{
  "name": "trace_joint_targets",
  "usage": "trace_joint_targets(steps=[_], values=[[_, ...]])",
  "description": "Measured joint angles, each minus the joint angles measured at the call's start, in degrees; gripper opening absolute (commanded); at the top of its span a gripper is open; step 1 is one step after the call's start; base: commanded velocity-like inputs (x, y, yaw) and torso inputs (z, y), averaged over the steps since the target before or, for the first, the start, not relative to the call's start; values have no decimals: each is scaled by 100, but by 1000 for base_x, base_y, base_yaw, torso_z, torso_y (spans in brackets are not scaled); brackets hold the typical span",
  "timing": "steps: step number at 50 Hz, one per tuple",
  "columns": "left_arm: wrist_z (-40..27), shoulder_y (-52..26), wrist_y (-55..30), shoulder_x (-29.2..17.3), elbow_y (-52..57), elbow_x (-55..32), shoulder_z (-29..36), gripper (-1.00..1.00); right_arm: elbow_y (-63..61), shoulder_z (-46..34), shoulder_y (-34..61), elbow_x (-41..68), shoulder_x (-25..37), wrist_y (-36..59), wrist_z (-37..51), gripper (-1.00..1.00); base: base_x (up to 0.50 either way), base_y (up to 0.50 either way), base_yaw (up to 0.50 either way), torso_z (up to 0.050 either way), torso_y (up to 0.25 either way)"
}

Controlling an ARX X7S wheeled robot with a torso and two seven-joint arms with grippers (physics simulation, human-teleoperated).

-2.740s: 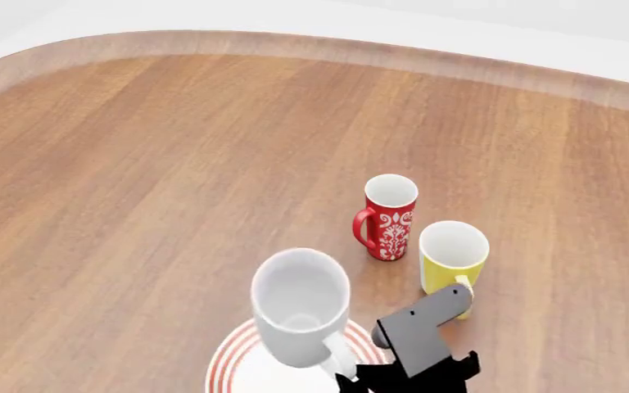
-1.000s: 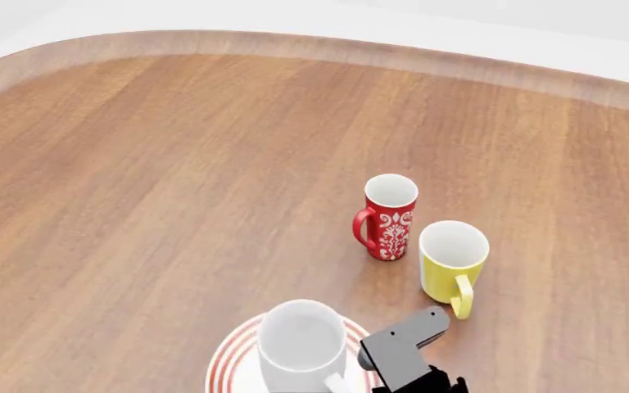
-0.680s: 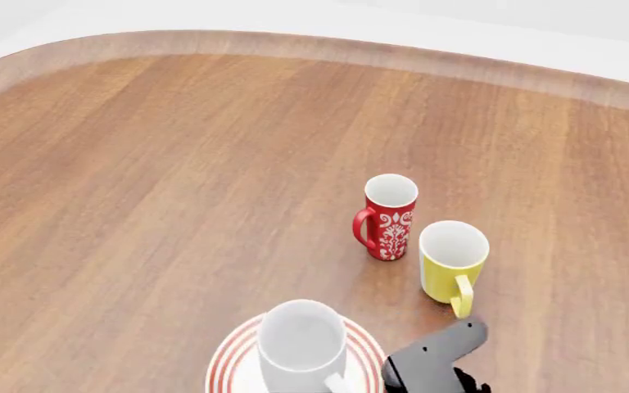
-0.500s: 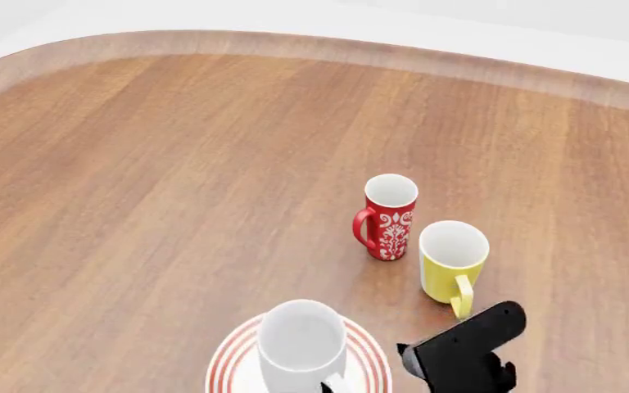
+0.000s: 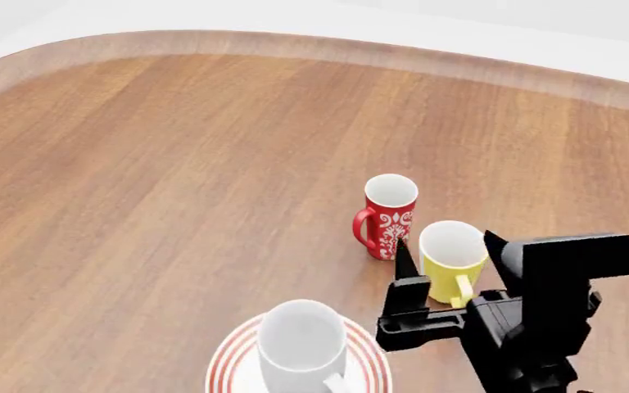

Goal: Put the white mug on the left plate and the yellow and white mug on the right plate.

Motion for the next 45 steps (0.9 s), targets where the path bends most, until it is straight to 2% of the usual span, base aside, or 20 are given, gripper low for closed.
trace_joint_targets(steps=[27,45], values=[[9,-55,-99,-49,-21,256,195,100,2186,-372,1057,-902,-610,-501,626,100,0,0,0,0,0],[-30,-115,-179,-97,-33,403,295,100,2831,-447,1322,-1111,-701,-642,789,100,0,0,0,0,0]])
